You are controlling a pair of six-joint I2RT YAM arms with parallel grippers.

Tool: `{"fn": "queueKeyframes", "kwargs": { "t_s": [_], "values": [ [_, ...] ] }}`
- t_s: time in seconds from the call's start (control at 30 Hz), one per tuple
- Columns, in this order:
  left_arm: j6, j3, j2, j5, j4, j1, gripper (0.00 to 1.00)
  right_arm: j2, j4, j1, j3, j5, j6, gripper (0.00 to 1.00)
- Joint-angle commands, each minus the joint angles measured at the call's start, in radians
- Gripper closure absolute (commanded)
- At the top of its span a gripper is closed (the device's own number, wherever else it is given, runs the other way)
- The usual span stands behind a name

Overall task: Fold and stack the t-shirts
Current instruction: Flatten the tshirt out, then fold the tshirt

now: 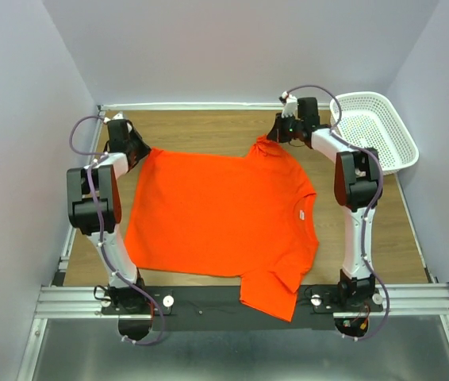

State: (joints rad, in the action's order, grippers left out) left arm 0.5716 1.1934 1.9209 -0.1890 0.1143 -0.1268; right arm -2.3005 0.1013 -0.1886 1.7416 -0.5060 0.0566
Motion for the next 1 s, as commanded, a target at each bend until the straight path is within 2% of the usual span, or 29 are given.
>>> {"fn": "queueKeyframes", "kwargs": {
  "t_s": [0.0, 0.23, 0.43, 0.67, 0.97],
  "values": [
    [-0.049, 0.06, 0.084, 0.003, -0.073, 0.001, 1.0, 0.001, 0.011, 0.009, 0.038, 0.061, -0.041, 0.99],
    [-0.091, 0.101, 0.107, 0.011, -0.094, 0.001, 1.0, 0.025, 0.008, 0.012, 0.064, 0.006, -0.049, 0.99],
    [-0.107, 0.1, 0.067, 0.025, -0.09, -0.01, 1.0, 0.224, 0.008, 0.014, -0.066, -0.089, -0.142, 1.0],
    [-0.124, 0.113, 0.064, -0.032, -0.051, -0.013, 1.0, 0.407, 0.008, 0.014, -0.226, -0.151, -0.158, 0.99],
    [-0.17, 0.095, 0.009, -0.09, 0.022, -0.014, 1.0, 0.492, 0.011, 0.014, -0.344, -0.195, -0.141, 0.99]
  ]
}}
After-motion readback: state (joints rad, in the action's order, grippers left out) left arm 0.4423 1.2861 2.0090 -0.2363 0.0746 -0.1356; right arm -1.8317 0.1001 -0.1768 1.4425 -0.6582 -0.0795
